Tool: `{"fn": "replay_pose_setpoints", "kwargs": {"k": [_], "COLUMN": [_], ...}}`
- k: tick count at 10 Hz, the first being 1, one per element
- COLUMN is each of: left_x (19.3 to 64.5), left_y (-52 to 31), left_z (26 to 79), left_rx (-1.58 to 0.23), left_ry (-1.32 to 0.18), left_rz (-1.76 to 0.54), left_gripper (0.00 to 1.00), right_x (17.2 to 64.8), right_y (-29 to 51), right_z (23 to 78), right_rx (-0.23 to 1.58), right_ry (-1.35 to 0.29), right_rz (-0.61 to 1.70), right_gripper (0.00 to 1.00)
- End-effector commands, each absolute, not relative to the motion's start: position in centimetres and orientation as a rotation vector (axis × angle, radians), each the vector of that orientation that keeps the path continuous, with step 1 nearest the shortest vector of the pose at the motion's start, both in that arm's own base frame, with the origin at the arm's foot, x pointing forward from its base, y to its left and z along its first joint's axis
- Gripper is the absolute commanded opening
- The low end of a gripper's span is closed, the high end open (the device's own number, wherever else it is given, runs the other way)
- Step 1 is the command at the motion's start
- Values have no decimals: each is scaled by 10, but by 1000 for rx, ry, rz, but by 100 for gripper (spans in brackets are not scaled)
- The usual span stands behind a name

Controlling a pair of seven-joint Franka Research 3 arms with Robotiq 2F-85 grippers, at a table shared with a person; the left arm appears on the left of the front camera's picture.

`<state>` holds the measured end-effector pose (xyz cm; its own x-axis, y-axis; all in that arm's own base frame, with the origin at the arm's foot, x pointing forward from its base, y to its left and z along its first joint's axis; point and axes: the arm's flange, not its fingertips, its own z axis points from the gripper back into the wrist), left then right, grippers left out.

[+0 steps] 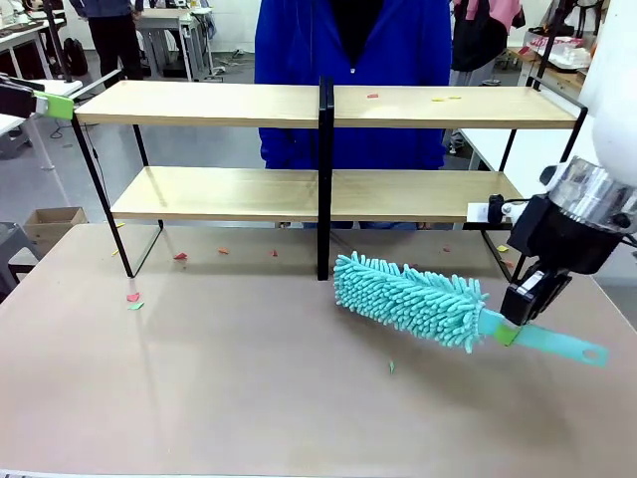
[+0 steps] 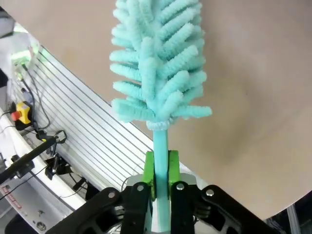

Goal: Clean the shelves.
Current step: Clean another randomly selected level of the Shelf with the Duster.

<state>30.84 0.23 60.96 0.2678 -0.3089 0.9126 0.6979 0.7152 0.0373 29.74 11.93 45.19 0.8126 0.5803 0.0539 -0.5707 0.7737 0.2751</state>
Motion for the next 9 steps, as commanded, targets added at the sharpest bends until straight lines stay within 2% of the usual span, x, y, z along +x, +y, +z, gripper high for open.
{"fn": "replay_pose_setpoints", "kwargs": {"k": [1,2,3,5,9], "left_x": [303,303,303,303,303], "left_y": [0,0,0,0,0], "left_z": [604,604,604,604,604], "left_rx": [-401,-401,-401,-401,-401], "left_ry": [-1105,-1105,-1105,-1105,-1105], "left_rz": [-693,-693,-693,-693,-693], "left_gripper": [100,100,100,100,100], "right_x": [279,297,313,339,359], "right_y": [116,119,123,124,126], "right_z": [469,452,440,412,382], "right_rx": [277,287,323,393,402], "right_ry": [40,35,-93,-212,-166], "right_rz": [642,623,573,534,479], "right_gripper": [13,13,13,13,13]}}
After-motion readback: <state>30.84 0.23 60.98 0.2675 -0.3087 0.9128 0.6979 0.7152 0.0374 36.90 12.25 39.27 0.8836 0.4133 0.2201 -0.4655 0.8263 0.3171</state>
